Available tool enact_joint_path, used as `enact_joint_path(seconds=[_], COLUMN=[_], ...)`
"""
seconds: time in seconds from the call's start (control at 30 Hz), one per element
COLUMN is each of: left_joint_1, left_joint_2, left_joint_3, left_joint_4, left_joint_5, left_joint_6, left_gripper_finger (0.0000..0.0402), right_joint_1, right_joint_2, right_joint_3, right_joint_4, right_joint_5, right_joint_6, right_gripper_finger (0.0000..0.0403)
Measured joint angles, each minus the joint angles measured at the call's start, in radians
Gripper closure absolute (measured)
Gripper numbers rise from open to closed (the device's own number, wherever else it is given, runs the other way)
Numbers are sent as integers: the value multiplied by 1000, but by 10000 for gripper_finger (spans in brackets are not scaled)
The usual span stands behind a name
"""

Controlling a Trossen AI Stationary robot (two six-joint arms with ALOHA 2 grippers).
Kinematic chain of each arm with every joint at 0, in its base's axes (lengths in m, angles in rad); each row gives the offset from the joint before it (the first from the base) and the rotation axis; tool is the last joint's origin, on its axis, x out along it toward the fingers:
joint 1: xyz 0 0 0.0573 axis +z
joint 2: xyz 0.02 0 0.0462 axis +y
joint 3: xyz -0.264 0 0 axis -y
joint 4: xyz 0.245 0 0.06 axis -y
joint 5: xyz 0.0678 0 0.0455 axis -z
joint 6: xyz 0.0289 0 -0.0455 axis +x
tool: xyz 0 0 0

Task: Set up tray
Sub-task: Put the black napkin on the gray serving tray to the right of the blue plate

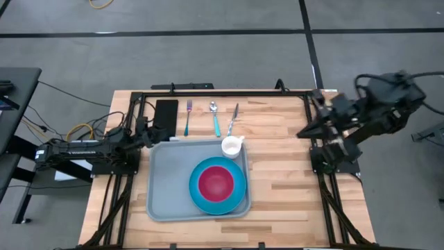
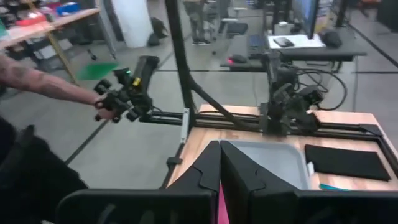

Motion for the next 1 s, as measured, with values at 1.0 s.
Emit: enact_joint_path(seconds=[1.0], left_joint_1=[0], left_joint_2=[1], left_joint_3=[35], left_joint_4=[-17], left_joint_5=[-93], left_joint_6=[-115], left_gripper_finger=[290], right_joint_1=[15], right_joint_2=[-910], right_joint_3=[-1192], right_joint_4=[969], right_joint_5=[9], right_joint_6=[-53], right_gripper_finger=[398])
